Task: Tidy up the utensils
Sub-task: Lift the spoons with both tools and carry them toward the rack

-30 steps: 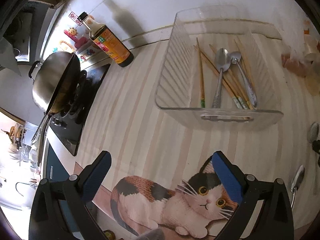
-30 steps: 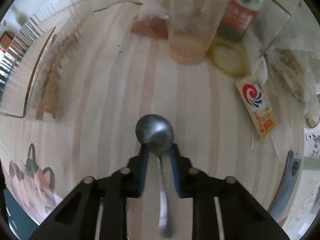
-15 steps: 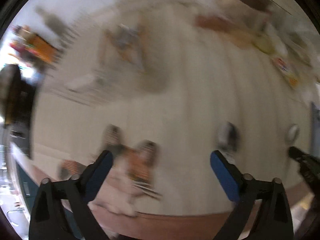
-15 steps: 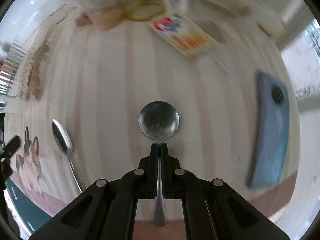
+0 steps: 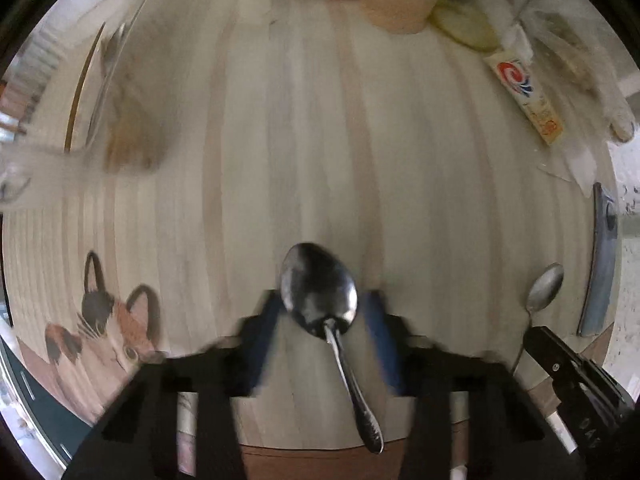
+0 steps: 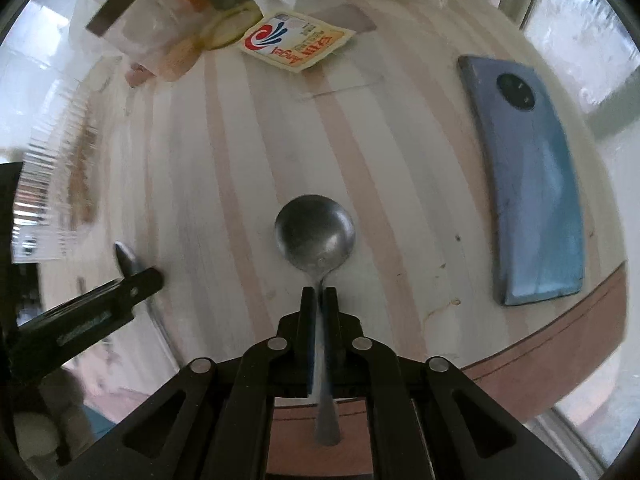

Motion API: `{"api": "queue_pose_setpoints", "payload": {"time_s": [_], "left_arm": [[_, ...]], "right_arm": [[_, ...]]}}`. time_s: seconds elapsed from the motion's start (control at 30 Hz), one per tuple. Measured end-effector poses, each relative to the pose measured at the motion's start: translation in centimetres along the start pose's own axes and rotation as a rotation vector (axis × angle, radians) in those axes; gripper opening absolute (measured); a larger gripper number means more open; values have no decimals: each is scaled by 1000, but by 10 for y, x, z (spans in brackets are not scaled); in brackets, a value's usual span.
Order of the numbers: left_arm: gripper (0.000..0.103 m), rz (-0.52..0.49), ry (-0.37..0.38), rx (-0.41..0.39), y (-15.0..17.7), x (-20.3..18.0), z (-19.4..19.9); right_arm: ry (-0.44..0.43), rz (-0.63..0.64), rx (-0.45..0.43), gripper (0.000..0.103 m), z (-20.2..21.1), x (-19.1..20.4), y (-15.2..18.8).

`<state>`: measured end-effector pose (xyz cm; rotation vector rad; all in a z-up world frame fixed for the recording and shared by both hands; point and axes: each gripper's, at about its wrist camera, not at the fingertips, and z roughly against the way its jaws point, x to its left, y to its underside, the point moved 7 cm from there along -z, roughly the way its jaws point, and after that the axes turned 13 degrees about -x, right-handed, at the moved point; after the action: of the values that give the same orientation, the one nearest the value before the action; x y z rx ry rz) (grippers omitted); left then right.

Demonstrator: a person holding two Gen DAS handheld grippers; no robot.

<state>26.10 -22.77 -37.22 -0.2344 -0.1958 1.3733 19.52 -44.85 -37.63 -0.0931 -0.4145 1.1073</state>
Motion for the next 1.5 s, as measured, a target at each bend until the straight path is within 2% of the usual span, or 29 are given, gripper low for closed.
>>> {"api": "queue_pose_setpoints", "payload": {"time_s": [0.03,0.07,0.1,0.23,0.3,0.43,0.5,0.57,0.63,0.7,0.8,0.87,0.9,1.13,1.5], "left_arm": [[32,-28,-15,-10,-2,-2,0],[32,-57,-31,-26,-3,-3,0],[32,-88,-45,-42,-3,-4,1],[32,-156,-72,-65,-1,-5,1],[32,-154,-74,-64,1,-8,-1],[31,-157,-88,-70,6,3,1],[32,-163,-93,-72,12,7,4],[32,-160,-96,-75,15,14,3],[32,-151,-91,-75,19,20,3],[32,-139,-85,-74,21,22,3],[32,-142,-88,-79,18,21,2],[32,-154,-96,-84,15,17,3],[31,-164,-97,-85,14,28,2],[31,-185,-90,-97,18,13,10],[31,-193,-56,-197,3,5,61]], "right_arm": [[-27,-36,-5,19,2,-7,-2],[-36,-56,-16,29,7,-14,-10],[-37,-70,-35,32,11,-20,-11],[-55,-62,-73,39,19,-26,-20],[-43,-33,-78,43,19,-15,-24],[1,59,-96,45,10,24,-31],[18,108,-105,54,7,35,-30],[62,176,-126,57,6,43,-29],[121,227,-133,56,7,48,-28],[205,280,-152,44,7,52,-26],[225,295,-170,44,8,56,-25],[227,292,-171,43,9,57,-25],[226,289,-170,43,8,58,-25],[200,236,-161,43,18,46,-25],[147,175,-222,43,57,39,-32]]}}
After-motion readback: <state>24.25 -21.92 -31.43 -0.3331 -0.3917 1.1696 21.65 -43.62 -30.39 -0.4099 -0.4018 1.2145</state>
